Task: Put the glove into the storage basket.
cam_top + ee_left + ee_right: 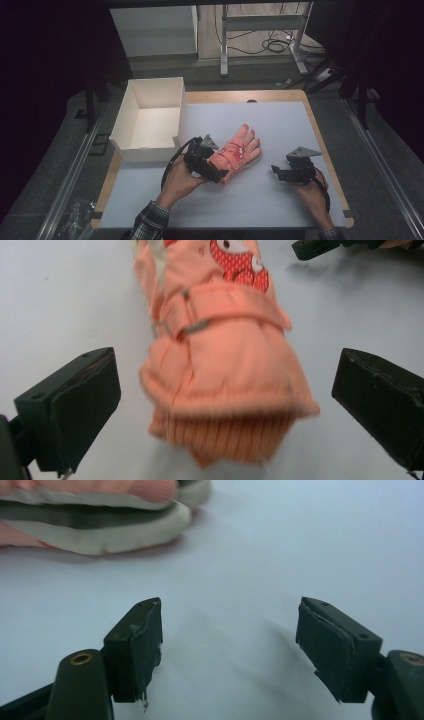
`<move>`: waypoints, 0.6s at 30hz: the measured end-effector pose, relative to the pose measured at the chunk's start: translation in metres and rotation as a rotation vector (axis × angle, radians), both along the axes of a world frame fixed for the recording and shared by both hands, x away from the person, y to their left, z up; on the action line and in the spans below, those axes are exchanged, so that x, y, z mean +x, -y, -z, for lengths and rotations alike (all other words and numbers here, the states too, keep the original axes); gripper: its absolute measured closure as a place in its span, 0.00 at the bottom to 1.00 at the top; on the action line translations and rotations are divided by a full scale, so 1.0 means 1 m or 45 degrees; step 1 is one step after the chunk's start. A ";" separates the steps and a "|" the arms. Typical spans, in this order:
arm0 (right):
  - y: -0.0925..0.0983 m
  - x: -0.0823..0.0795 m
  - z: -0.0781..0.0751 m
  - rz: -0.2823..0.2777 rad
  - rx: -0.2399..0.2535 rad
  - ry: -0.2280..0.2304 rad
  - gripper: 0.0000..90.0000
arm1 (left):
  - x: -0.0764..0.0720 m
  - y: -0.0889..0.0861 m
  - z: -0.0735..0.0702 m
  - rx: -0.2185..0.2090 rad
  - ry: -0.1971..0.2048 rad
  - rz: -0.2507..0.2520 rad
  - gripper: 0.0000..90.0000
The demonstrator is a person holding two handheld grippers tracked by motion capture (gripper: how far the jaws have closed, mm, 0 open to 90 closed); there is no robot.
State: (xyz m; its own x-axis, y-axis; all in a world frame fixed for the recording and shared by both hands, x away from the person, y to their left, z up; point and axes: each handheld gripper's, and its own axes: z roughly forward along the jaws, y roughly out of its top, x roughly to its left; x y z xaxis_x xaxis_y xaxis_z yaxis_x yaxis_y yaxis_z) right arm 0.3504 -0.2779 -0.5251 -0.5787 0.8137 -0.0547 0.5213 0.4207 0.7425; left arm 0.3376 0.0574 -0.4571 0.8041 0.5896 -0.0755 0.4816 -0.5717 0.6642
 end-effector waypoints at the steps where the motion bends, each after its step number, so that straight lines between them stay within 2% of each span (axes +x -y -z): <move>1: 0.004 0.001 0.002 0.012 -0.013 -0.004 0.29 | 0.003 0.004 0.000 0.012 0.000 0.000 0.00; 6: 0.009 0.002 0.003 0.023 -0.002 -0.024 0.28 | 0.017 0.022 0.008 0.050 -0.029 0.007 0.00; 9: 0.009 0.003 0.003 0.017 -0.004 -0.024 0.26 | 0.025 0.032 0.018 0.117 -0.050 0.015 0.00; 14: 0.009 0.002 0.004 0.010 -0.006 -0.024 0.26 | 0.033 0.041 0.035 0.162 -0.106 0.025 0.00; 16: 0.009 0.002 0.004 0.009 -0.006 -0.025 0.25 | 0.035 0.042 0.041 0.152 -0.132 0.046 0.00; 18: 0.009 0.002 0.004 0.009 -0.005 -0.025 0.25 | 0.037 0.042 0.045 0.176 -0.144 0.052 0.00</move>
State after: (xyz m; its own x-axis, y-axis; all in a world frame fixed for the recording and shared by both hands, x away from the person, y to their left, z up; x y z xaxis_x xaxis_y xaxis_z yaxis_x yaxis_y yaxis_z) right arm 0.3528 -0.2866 -0.5290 -0.5742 0.8174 -0.0463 0.5386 0.4198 0.7305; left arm 0.3745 0.0153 -0.5024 0.8184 0.5680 -0.0874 0.5237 -0.6745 0.5204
